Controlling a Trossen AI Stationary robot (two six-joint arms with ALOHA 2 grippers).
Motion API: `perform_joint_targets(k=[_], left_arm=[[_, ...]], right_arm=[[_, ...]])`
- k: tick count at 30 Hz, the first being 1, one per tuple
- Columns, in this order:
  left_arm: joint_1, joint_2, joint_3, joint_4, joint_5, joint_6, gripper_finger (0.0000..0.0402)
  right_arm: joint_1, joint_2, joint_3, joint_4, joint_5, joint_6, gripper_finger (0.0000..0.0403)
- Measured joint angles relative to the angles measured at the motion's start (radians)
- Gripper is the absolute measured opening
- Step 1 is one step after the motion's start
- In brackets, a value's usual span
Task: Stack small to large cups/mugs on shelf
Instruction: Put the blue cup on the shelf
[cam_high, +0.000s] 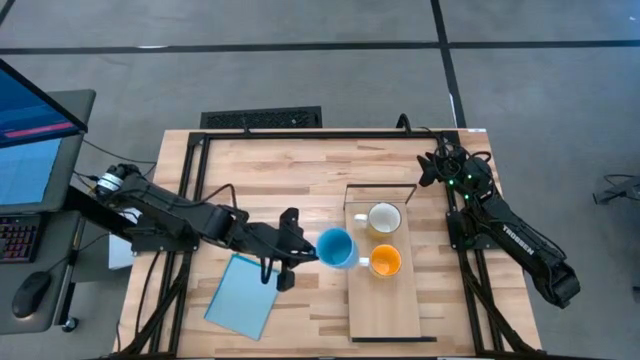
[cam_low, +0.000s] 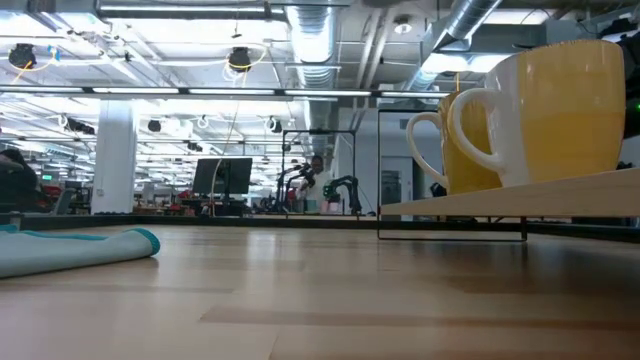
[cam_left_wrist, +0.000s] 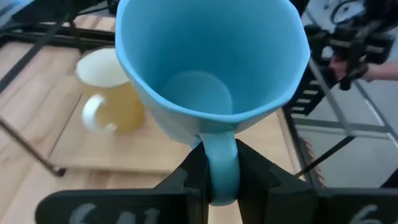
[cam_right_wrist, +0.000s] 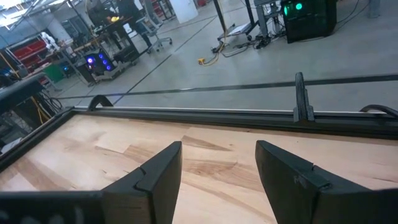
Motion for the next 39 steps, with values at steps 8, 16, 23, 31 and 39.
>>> perform_joint_targets(k=[8, 16, 23, 31, 39], left_arm=[[-0.006, 0.097, 0.035, 0.04, 0.041, 0.01, 0.0034], [-0.001, 0.321, 0.292, -0.065, 0.155, 0.117, 0.0034], [0.026, 0.45, 0.494, -0.179, 0.291, 0.218, 0.0034], [0.054, 0.539, 0.566, -0.208, 0.5, 0.237, 0.0034], [0.084, 0.542, 0.561, -0.215, 0.523, 0.276, 0.0034]], right_arm=[[0.0, 0.0, 0.0, 0.0, 0.0, 0.001, 0.0226], [0.0, 0.049, 0.0, -0.001, 0.001, -0.001, 0.0226], [0.007, 0.136, 0.0, -0.001, 0.001, -0.025, 0.0226], [0.007, 0.155, 0.0, 0.002, -0.002, -0.031, 0.0226], [0.007, 0.156, 0.0, 0.013, -0.003, -0.024, 0.0226]])
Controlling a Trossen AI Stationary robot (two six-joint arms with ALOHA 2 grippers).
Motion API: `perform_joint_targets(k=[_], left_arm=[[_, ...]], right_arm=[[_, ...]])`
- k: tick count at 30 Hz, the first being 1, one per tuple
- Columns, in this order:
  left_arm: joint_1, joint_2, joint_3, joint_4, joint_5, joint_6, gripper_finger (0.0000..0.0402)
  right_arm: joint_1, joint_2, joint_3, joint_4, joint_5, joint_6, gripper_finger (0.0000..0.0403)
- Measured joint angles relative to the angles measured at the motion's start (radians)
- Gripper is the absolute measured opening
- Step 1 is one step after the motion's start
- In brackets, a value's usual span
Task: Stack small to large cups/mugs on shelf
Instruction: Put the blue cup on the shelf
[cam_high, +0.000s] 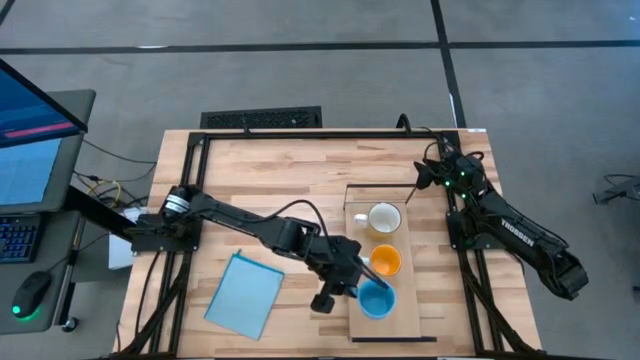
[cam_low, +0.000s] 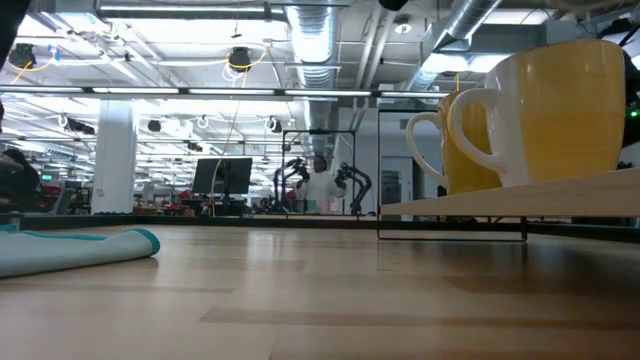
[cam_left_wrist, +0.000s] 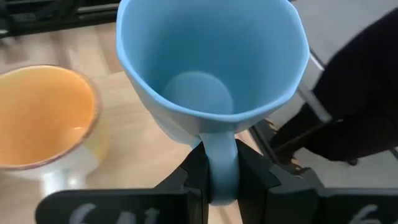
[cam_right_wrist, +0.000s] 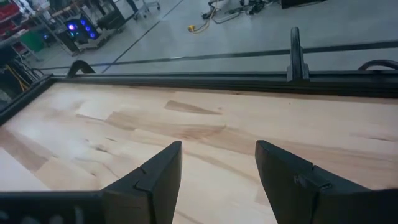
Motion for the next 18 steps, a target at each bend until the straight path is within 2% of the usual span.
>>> perform_joint_targets(k=[3, 9, 15, 18], left_arm=[[0.005, 0.002, 0.0, 0.002, -0.042, -0.009, 0.0034], [-0.006, 0.075, 0.004, 0.123, -0.114, -0.082, 0.0034], [-0.033, 0.113, 0.002, 0.137, -0.168, -0.17, 0.0034], [-0.053, 0.116, 0.003, 0.136, -0.228, -0.197, 0.0034]], right_arm=[[0.0, 0.0, 0.0, 0.0, 0.0, 0.025, 0.0226], [0.0, 0.0, 0.0, -0.001, 0.0, 0.035, 0.0226], [0.0, 0.0, 0.0, -0.002, 0.0, 0.035, 0.0226], [0.0, 0.0, 0.0, -0.006, -0.001, 0.035, 0.0226]])
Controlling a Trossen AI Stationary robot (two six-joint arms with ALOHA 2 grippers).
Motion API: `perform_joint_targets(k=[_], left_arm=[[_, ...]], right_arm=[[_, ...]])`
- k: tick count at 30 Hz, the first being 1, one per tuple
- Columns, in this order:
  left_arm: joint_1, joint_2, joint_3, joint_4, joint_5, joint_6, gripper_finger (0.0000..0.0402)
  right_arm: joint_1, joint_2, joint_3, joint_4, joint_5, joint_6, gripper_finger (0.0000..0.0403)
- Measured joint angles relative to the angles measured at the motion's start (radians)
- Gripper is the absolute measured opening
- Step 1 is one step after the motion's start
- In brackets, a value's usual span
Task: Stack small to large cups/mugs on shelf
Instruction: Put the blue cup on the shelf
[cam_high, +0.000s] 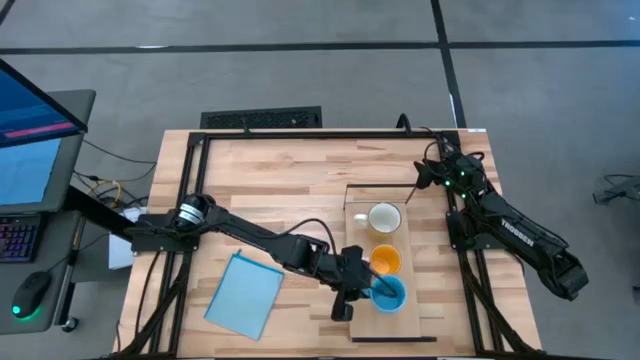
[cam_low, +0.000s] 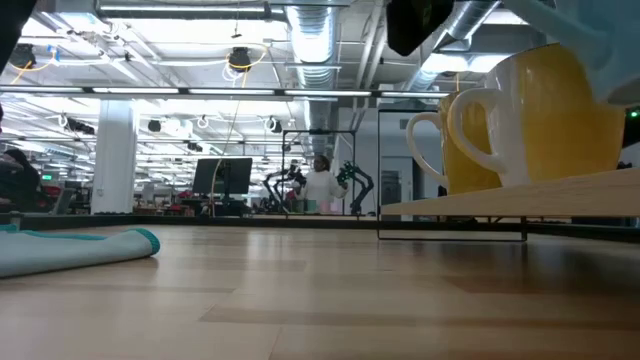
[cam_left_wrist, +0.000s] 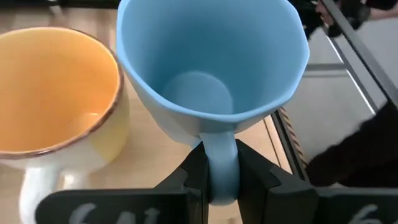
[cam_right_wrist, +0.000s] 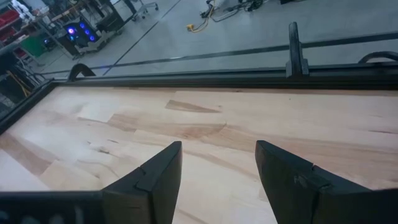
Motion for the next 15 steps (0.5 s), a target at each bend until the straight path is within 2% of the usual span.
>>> perform_joint_targets(k=[3, 5, 8, 15], left_arm=[[-0.015, 0.016, 0.005, 0.014, -0.061, -0.031, 0.0034], [-0.024, 0.034, 0.003, -0.003, -0.06, -0.061, 0.0034], [-0.039, 0.076, 0.002, 0.064, -0.042, -0.103, 0.0034], [-0.04, 0.078, 0.002, 0.075, -0.039, -0.122, 0.0034]], right_arm=[[0.0, 0.0, 0.0, -0.006, -0.002, 0.0, 0.0226], [0.0, 0.0, 0.0, -0.006, -0.002, 0.0, 0.0226], [0.0, 0.0, 0.0, -0.006, -0.003, 0.0, 0.0226], [0.0, 0.0, 0.0, -0.003, -0.025, 0.0, 0.0226]])
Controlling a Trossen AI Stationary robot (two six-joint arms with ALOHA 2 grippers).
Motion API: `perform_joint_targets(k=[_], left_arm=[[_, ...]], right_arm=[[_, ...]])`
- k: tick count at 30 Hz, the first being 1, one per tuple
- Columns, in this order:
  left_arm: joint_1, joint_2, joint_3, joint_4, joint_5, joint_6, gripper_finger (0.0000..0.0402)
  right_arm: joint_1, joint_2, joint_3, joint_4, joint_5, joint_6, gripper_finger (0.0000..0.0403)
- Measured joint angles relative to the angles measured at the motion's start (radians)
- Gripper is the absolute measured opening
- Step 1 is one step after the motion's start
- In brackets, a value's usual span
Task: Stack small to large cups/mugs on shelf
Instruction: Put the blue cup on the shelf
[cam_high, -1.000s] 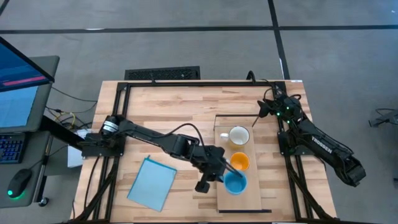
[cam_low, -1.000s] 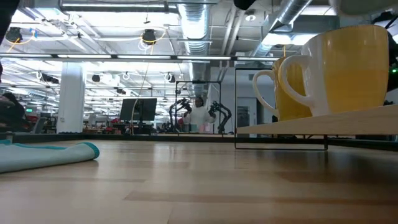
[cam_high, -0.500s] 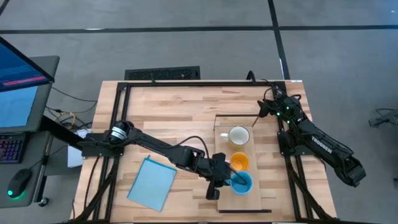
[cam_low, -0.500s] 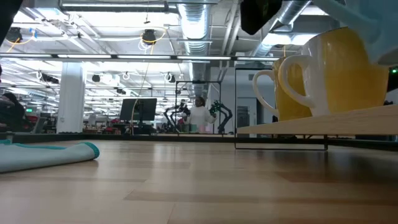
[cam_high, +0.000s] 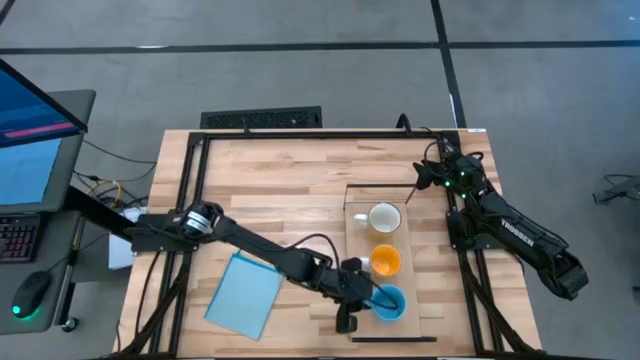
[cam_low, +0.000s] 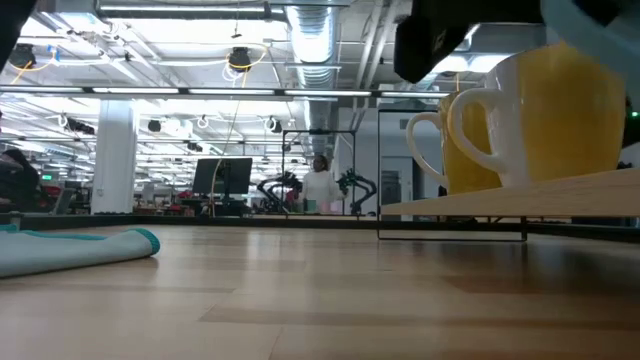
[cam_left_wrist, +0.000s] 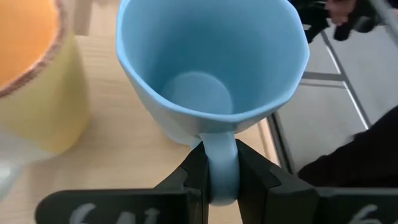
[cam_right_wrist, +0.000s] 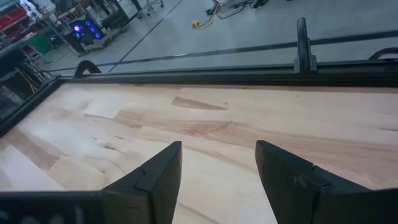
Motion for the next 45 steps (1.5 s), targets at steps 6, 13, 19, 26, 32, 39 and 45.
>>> perform_joint_targets(k=[6, 13, 19, 26, 32, 39, 45], left_arm=[[0.004, 0.0, 0.0, -0.043, -0.012, 0.013, 0.0034], [0.004, 0.002, 0.0, -0.041, 0.006, 0.014, 0.0034], [0.004, 0.002, 0.0, -0.04, 0.002, 0.019, 0.0034], [0.004, 0.002, 0.0, -0.042, -0.007, 0.031, 0.0034], [0.004, 0.002, 0.0, -0.039, -0.012, 0.029, 0.0034], [0.004, 0.036, 0.0, 0.026, 0.015, 0.001, 0.0034], [0.008, 0.035, 0.0, 0.019, 0.019, -0.004, 0.0034]], right_arm=[[0.0, 0.0, 0.0, 0.0, 0.0, -0.004, 0.0226], [0.0, 0.0, 0.0, 0.0, 0.0, -0.009, 0.0226], [0.0, 0.0, 0.0, 0.0, 0.0, -0.009, 0.0226], [0.0, 0.0, 0.0, 0.0, 0.0, -0.009, 0.0226], [0.0, 0.0, 0.0, 0.0, 0.0, -0.009, 0.0226], [0.0, 0.0, 0.0, 0.0, 0.0, -0.009, 0.0226], [0.0, 0.0, 0.0, 0.0, 0.0, -0.009, 0.0226]])
